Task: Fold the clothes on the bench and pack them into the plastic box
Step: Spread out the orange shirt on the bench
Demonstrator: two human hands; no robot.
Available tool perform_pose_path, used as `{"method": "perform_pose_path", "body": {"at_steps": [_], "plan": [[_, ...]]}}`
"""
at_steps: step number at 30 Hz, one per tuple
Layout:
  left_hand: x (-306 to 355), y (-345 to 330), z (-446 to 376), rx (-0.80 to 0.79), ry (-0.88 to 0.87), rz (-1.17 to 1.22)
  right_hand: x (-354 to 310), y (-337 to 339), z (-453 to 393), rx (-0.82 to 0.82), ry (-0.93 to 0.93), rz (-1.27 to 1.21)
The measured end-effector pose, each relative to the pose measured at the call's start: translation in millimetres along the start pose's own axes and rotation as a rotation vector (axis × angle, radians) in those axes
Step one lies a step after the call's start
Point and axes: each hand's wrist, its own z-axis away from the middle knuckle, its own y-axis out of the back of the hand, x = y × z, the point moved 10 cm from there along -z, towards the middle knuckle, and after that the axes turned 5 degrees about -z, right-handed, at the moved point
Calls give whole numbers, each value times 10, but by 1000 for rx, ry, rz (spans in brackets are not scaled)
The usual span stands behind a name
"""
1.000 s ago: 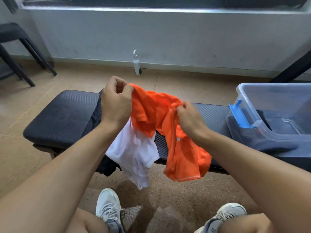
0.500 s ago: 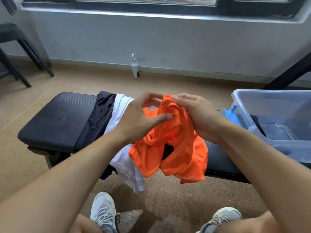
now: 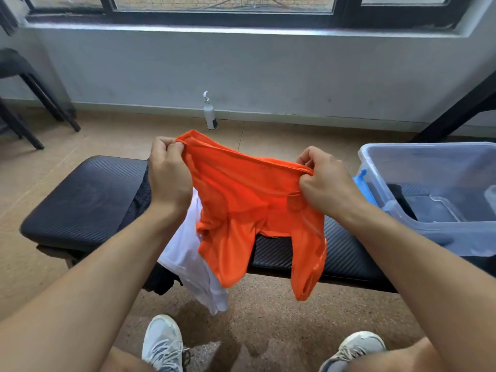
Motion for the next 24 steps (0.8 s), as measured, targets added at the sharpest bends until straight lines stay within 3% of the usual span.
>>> {"method": "perform_pose_path", "body": {"at_steps": [4,10,14,16,18,21,24], "plan": [[-78,36,-82,11,52,-62,117,10,-48,-28,-92,13],[-82,115,-218,84,-14,-281,87,146,-45,20,-129,-141],[-128,155,-207,96,-48,-328,109,-186,149,-311,-362,-642],[-2,106,-137,69,-117,-367,44,-288,263,-431,-412,-751],[31,-126,-22,-116,-76,-368,6,-343,309,-419,-419,-801],[-329,-594,465,-600,369,-335,-187,-499,360,-396,-247,-719],[-599,-662,639,-726,528,-377,-575,-778,627,-589,119,-455]]}}
